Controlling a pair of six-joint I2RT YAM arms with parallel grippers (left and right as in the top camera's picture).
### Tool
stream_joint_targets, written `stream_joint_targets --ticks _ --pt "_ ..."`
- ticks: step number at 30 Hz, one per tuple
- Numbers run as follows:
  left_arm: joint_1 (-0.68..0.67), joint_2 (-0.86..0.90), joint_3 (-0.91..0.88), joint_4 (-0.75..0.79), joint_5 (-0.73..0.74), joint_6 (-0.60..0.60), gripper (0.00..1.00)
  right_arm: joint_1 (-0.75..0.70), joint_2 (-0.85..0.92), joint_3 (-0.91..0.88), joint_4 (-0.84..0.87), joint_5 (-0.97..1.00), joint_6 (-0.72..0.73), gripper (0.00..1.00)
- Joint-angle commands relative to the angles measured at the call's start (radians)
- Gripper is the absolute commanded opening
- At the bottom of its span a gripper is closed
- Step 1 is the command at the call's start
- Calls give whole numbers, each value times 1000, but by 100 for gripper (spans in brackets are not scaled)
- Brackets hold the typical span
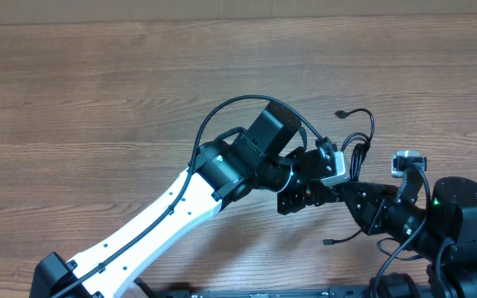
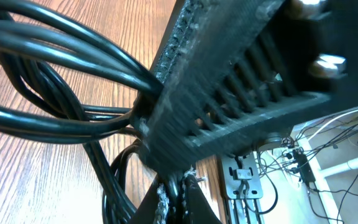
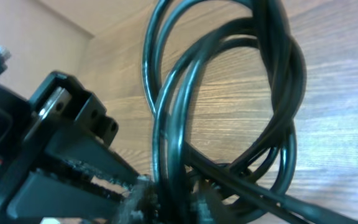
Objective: Untangle cables
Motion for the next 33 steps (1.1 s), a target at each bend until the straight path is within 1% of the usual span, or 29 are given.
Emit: stream_joint_targets --ticks 1,2,8,10,13,15,21,24,30,33 --pt "-9 -21 28 16 16 -10 4 -3 -5 19 -11 15 3 6" --pt "-9 -21 28 16 12 -10 4 -3 -5 19 -14 18 3 4" --pt "-5 -21 28 16 -6 -11 4 -3 -5 19 -23 21 2 4" --pt "-5 -21 28 16 -84 -42 4 -3 -5 19 -24 37 -2 4" --pt "-3 -21 28 14 -195 -117 4 -3 -5 19 -48 35 -52 4" --pt "1 -21 28 15 -246 -153 4 -3 -5 19 -63 35 -82 4" --pt "28 -21 28 13 -421 -267 4 -3 -5 19 -81 30 -101 4" --pt "42 -21 28 13 -420 -268 4 -3 -5 19 -89 10 -130 4" --pt "47 -21 28 1 -433 -268 4 -3 -5 19 -90 8 -129 4" --pt "47 -21 28 4 -377 -262 4 -3 -5 19 -91 9 -129 4"
